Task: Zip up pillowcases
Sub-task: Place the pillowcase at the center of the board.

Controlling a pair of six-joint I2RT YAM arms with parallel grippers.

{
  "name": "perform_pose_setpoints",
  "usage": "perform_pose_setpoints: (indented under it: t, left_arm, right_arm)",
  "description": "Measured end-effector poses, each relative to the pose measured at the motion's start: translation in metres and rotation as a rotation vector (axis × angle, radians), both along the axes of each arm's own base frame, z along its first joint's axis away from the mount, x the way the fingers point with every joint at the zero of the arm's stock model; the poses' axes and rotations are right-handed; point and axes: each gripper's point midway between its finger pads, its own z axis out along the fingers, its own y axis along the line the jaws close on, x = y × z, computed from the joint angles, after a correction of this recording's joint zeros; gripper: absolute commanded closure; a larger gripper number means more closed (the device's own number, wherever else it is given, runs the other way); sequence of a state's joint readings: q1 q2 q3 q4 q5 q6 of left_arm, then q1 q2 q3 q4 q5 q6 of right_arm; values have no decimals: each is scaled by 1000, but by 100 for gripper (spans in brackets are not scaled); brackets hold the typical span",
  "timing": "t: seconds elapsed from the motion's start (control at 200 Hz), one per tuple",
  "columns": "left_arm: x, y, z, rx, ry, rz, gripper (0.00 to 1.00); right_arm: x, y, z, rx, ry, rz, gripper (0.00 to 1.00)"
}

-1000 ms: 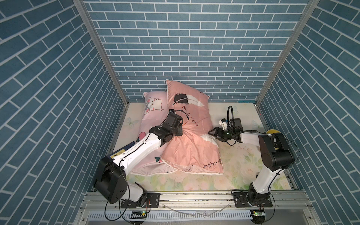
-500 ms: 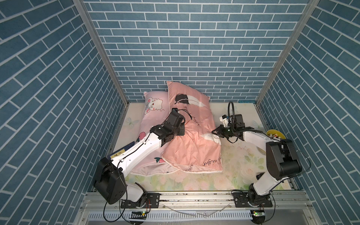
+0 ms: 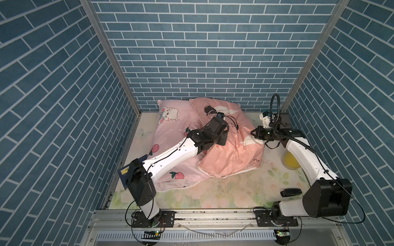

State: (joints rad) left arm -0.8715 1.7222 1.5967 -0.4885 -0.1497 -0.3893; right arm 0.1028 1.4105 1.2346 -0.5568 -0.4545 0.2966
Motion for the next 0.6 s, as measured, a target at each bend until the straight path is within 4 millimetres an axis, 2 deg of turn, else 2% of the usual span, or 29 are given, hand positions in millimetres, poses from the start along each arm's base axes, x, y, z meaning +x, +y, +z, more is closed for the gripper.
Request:
perform_pose_setpoints:
  t: [0.14,0.335,0.48,0.6]
  left_arm:
    - [8,-22,-35,8,45,-30,100]
    - [14,-41,-100,67,148,-52,100]
    - [20,-29,-124,44,184,20,100]
    - [35,-6,-138,19,206,107,100]
  right_arm:
    - [5,-26,-7,-48,39,-55,100]
    - [-1,-37,-8,-78,38,-88,100]
    - [2,-38,-18,-78,62,-86,100]
    - [12,-33,-47,-58,132,-65,100]
